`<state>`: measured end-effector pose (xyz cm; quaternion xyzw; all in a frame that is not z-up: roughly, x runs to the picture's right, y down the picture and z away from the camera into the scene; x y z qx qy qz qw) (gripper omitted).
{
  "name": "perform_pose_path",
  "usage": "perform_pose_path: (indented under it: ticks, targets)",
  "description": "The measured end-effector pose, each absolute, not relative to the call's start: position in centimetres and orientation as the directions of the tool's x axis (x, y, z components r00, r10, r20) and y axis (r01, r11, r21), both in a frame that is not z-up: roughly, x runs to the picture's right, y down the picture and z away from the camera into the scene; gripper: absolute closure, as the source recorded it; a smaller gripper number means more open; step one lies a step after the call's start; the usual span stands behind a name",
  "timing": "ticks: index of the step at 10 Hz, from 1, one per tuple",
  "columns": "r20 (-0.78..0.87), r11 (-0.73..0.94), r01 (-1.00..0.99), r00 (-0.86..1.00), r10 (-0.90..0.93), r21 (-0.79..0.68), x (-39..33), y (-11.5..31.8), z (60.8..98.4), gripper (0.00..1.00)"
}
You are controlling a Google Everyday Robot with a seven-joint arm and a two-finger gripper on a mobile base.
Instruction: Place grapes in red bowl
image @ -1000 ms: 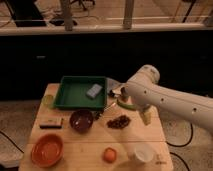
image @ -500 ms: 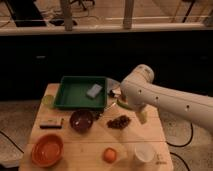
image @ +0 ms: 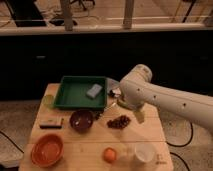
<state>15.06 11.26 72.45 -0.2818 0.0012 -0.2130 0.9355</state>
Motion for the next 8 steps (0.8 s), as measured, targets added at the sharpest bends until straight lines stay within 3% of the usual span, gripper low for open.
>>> perform_pose_path:
  ticks: [8]
  targets:
    - [0.164,0.748,0.406,0.911,-0.379,-0.524,13.8,12.1,74.7,0.2]
